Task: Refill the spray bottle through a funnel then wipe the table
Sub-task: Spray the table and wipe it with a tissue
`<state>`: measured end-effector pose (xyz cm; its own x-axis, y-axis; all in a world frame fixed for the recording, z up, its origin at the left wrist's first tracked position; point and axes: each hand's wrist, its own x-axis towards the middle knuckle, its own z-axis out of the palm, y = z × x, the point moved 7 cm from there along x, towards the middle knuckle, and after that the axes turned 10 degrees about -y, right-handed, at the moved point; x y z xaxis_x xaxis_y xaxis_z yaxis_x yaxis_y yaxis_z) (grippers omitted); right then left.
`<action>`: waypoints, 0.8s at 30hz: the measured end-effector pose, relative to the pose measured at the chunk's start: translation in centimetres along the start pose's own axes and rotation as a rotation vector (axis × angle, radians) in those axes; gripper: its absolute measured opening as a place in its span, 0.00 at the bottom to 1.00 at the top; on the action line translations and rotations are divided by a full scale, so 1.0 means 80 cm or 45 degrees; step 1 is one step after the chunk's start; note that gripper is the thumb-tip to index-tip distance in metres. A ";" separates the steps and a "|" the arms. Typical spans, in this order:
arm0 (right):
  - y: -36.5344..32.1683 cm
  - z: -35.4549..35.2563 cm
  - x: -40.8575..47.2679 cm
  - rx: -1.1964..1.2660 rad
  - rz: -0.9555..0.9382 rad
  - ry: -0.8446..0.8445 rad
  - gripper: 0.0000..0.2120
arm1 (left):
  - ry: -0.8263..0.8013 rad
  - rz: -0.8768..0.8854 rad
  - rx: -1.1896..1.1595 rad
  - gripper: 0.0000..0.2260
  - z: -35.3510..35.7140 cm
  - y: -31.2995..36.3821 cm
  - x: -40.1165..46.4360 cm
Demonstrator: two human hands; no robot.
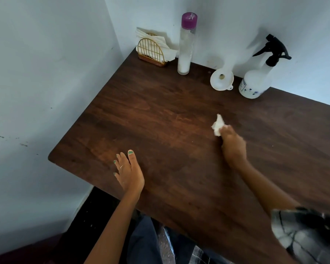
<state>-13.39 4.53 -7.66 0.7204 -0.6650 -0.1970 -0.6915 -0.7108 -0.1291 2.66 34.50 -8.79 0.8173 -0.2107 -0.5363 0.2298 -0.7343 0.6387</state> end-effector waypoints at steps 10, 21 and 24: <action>-0.194 0.075 -0.181 0.153 -1.165 -0.148 0.21 | 0.038 -0.015 0.030 0.28 0.003 0.002 0.004; 0.092 -0.025 -0.013 0.027 0.197 -0.003 0.15 | -0.016 0.031 0.014 0.27 0.003 -0.003 -0.009; 0.002 -0.004 -0.062 0.259 0.055 -0.050 0.12 | -0.015 0.035 0.003 0.27 0.002 -0.003 -0.011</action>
<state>-17.09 7.65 -6.42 0.6897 -0.6818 -0.2439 -0.7214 -0.6180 -0.3126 1.84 34.78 -8.56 0.8168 -0.2386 -0.5252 0.2062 -0.7296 0.6521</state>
